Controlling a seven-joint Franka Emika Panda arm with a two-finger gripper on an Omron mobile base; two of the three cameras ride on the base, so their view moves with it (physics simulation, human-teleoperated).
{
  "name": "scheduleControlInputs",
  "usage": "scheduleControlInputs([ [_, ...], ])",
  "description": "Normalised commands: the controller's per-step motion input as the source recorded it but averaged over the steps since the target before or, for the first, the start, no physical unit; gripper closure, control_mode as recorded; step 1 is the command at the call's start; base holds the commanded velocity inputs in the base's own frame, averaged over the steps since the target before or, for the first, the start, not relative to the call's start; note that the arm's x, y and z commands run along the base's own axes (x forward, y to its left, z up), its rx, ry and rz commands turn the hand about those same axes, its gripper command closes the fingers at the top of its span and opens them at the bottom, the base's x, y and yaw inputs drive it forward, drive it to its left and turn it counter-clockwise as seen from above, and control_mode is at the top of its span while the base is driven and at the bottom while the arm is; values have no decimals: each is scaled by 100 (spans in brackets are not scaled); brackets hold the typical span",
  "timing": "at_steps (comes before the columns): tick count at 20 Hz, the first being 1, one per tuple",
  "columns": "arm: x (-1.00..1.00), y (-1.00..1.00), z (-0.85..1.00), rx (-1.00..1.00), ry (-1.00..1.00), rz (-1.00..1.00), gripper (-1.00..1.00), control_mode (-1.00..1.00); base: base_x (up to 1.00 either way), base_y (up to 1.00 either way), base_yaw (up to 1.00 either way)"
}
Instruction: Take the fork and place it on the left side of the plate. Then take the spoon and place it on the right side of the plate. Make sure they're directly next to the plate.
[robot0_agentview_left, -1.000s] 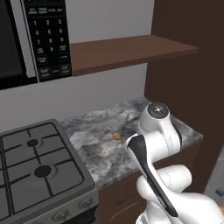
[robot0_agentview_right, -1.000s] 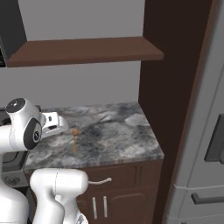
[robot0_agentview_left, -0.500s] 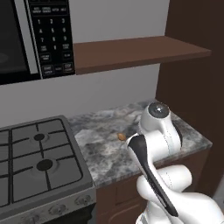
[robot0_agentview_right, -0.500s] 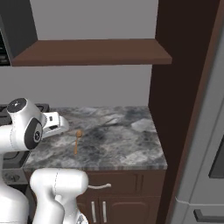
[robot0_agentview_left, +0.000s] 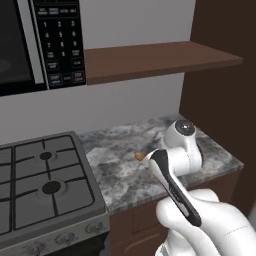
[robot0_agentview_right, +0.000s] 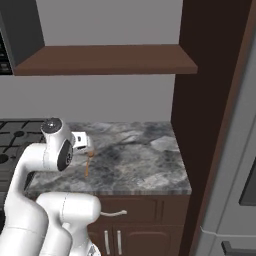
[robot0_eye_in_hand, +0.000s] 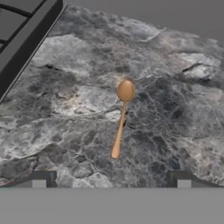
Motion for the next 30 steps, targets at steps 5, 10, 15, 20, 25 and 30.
scheduleControlInputs([
  [5,77,12,-53,2,12,-13,-100,-100,0,0,0],
  [10,71,7,-41,0,21,-12,-100,-100,0,0,0],
  [15,36,0,-49,0,17,-3,-100,-100,0,0,0],
  [20,20,-1,-48,0,5,0,-100,-100,0,0,0],
  [25,2,0,-43,0,0,0,-100,-100,0,0,0],
  [30,0,-1,-36,0,-2,0,-100,-100,0,0,0],
])
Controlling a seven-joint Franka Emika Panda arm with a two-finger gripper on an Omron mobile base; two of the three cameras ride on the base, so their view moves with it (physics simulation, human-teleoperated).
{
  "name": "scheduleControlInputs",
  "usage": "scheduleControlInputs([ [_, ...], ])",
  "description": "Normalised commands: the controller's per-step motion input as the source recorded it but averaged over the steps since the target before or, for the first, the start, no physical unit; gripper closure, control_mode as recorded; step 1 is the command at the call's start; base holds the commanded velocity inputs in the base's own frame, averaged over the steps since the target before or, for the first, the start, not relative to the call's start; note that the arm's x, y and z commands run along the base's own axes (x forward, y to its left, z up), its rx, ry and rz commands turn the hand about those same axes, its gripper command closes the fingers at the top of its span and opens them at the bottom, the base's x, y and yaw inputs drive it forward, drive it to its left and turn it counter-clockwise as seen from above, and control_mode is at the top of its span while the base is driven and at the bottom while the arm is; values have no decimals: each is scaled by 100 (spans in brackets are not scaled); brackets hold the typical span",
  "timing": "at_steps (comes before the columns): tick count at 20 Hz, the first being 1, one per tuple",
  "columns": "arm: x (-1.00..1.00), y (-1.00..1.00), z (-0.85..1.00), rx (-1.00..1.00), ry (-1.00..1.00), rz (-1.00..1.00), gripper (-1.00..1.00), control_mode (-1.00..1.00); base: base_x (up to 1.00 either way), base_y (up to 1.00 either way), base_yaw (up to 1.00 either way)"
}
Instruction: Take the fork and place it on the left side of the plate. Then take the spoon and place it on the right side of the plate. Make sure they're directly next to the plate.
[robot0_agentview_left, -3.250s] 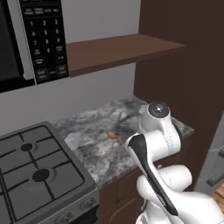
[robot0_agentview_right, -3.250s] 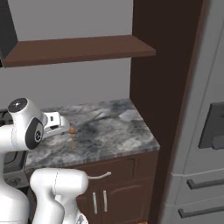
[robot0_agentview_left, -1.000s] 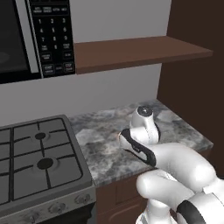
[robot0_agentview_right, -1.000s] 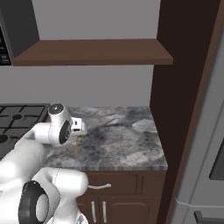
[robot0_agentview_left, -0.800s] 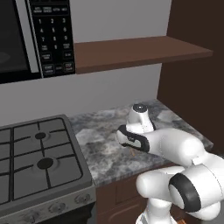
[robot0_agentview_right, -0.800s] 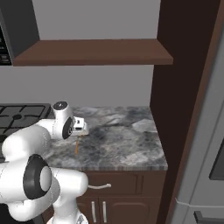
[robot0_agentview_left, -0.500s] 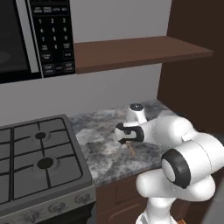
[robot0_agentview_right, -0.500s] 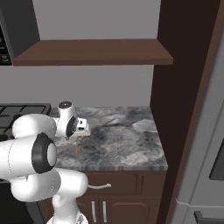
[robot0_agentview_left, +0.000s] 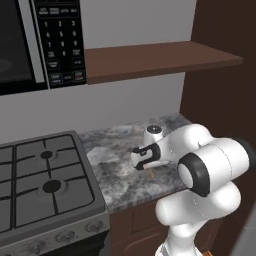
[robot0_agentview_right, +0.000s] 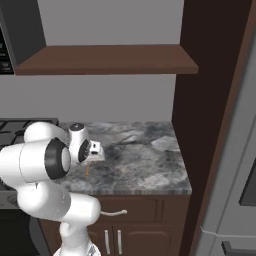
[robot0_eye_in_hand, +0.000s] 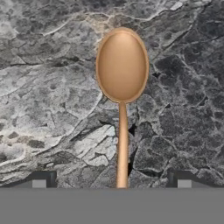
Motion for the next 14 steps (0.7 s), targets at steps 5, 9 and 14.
scheduleControlInputs([
  [5,0,-1,-36,0,-2,0,100,-100,0,0,0],
  [9,4,0,-30,1,-6,1,100,-100,0,0,0],
  [14,3,8,-10,1,-11,6,100,-100,0,0,0],
])
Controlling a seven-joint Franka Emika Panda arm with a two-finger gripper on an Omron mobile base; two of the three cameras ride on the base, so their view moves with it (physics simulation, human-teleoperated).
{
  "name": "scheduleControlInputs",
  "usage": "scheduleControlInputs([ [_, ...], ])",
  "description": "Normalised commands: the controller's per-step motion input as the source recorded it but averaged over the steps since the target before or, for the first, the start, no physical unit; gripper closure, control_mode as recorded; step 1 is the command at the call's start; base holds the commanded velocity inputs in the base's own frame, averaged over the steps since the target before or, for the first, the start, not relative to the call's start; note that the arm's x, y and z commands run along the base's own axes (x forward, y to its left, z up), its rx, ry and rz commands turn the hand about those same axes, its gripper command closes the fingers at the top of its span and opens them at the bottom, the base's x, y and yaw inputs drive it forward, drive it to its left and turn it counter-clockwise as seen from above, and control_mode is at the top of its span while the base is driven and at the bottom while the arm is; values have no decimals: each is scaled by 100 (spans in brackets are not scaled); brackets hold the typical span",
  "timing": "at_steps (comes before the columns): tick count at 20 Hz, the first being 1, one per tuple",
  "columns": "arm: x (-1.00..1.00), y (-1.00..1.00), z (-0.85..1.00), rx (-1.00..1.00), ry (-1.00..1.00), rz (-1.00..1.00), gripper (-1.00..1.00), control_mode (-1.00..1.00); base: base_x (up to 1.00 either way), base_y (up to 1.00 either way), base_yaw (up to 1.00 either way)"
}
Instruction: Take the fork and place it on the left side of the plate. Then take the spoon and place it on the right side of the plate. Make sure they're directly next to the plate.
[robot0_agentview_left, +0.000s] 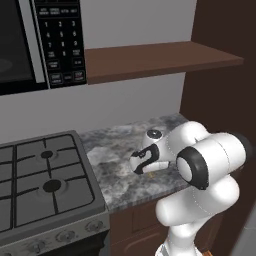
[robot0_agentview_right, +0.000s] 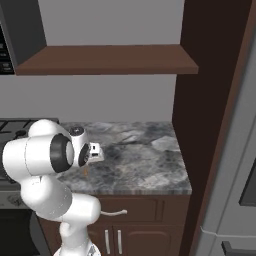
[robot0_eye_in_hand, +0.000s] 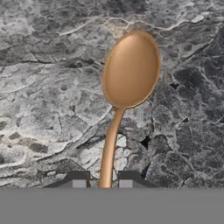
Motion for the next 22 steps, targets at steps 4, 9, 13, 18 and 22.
scheduleControlInputs([
  [4,0,16,0,0,-16,12,100,-100,0,0,0],
  [9,-5,4,4,0,-15,12,100,-100,0,0,0],
  [13,-26,0,46,0,-22,12,100,-100,0,0,0],
  [18,-38,0,76,0,-9,5,100,-100,0,0,0],
  [22,-45,0,70,4,2,0,100,-100,0,0,0],
])
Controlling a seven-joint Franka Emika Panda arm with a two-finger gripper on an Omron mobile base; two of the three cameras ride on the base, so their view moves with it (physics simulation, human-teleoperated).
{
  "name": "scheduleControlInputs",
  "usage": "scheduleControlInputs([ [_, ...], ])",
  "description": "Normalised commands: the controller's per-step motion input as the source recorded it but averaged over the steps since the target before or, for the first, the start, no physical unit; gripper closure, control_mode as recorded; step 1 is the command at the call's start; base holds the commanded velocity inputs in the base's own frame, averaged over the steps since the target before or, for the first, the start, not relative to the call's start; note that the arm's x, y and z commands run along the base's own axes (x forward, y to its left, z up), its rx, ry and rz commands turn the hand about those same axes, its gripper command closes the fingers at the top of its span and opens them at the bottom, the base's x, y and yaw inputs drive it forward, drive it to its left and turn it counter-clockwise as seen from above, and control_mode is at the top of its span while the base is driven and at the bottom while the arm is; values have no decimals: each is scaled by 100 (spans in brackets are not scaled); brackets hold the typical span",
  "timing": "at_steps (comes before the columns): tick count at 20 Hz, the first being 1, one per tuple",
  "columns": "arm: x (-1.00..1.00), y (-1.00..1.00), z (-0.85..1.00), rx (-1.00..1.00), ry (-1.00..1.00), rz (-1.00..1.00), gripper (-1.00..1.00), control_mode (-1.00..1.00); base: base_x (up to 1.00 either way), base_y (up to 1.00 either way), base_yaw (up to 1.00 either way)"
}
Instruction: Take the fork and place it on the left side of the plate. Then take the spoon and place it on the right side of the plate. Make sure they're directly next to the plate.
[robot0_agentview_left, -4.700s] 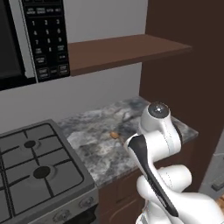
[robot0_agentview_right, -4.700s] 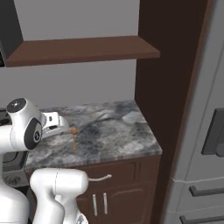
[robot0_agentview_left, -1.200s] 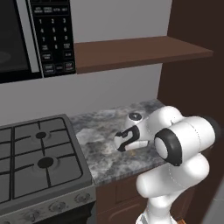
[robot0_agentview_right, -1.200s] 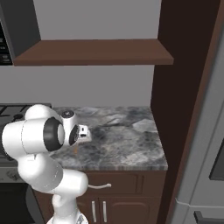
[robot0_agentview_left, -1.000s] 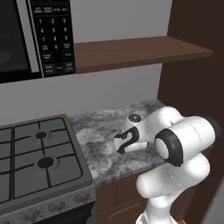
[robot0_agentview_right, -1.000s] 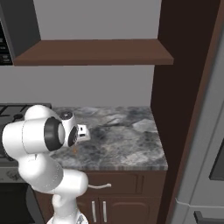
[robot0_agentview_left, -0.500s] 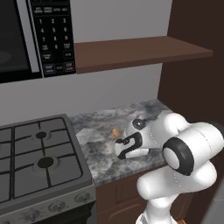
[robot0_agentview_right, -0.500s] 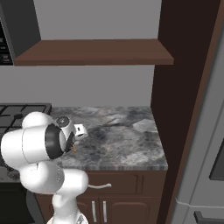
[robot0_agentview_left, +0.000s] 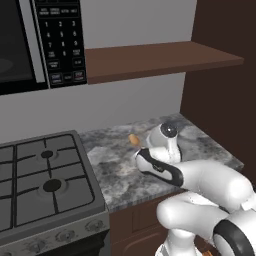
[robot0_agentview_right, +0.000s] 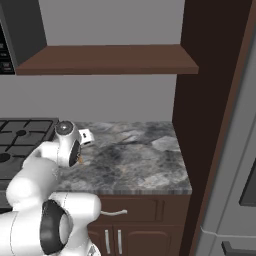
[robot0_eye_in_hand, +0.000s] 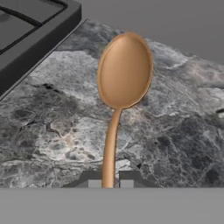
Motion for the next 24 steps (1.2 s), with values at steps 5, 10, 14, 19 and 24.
scheduleControlInputs([
  [5,-58,-1,57,6,10,0,100,-100,0,0,0],
  [10,-66,-2,50,6,11,-1,100,-100,0,0,0],
  [14,-75,0,25,5,5,-6,100,-100,0,0,0],
  [19,-82,0,1,2,1,-12,100,-100,0,0,0],
  [24,-79,0,0,3,0,-14,100,-100,0,0,0],
])
